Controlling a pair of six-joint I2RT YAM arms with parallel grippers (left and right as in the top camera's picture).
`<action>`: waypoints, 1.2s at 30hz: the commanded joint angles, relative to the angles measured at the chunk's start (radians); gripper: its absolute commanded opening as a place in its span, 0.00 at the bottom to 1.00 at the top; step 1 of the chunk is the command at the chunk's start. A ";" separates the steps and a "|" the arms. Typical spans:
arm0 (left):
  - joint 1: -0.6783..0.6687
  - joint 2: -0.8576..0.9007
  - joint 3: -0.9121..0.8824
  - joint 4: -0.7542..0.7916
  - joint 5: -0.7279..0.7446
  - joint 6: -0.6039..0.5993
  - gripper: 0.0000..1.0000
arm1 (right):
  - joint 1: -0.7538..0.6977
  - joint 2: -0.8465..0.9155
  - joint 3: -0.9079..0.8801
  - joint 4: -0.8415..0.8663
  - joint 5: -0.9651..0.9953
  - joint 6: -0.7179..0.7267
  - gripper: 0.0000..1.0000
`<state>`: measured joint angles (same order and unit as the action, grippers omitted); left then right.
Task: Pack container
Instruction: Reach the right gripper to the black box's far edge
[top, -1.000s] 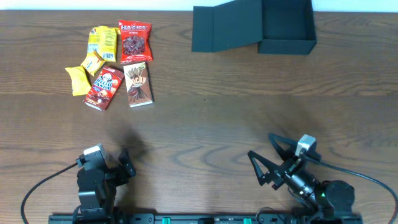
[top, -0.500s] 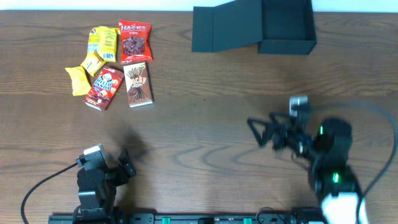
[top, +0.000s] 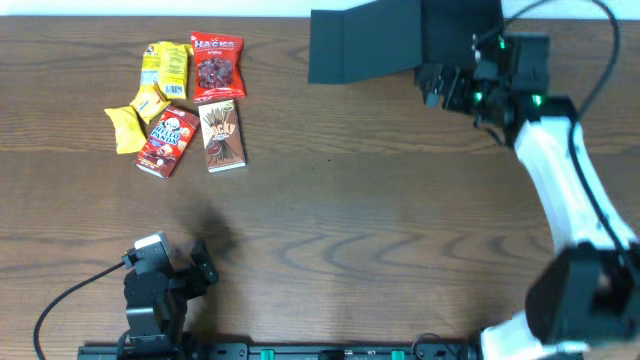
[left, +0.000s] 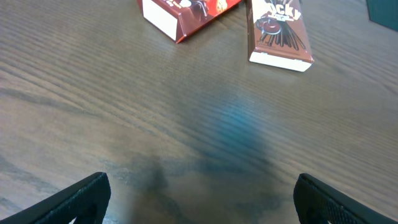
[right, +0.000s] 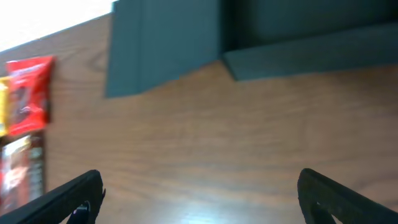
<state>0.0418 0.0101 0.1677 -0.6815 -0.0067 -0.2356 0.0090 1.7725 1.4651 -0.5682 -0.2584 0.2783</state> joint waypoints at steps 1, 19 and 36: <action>-0.005 -0.006 -0.009 -0.021 0.000 0.007 0.95 | 0.002 0.086 0.123 -0.041 0.104 -0.120 0.99; -0.005 -0.006 -0.009 -0.021 0.000 0.007 0.95 | 0.002 0.462 0.406 0.073 0.179 -0.420 0.99; -0.005 -0.006 -0.009 -0.021 0.000 0.007 0.95 | -0.023 0.541 0.406 0.116 0.142 -0.610 0.99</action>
<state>0.0418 0.0101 0.1677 -0.6811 -0.0067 -0.2356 0.0017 2.2925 1.8507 -0.4618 -0.1085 -0.3035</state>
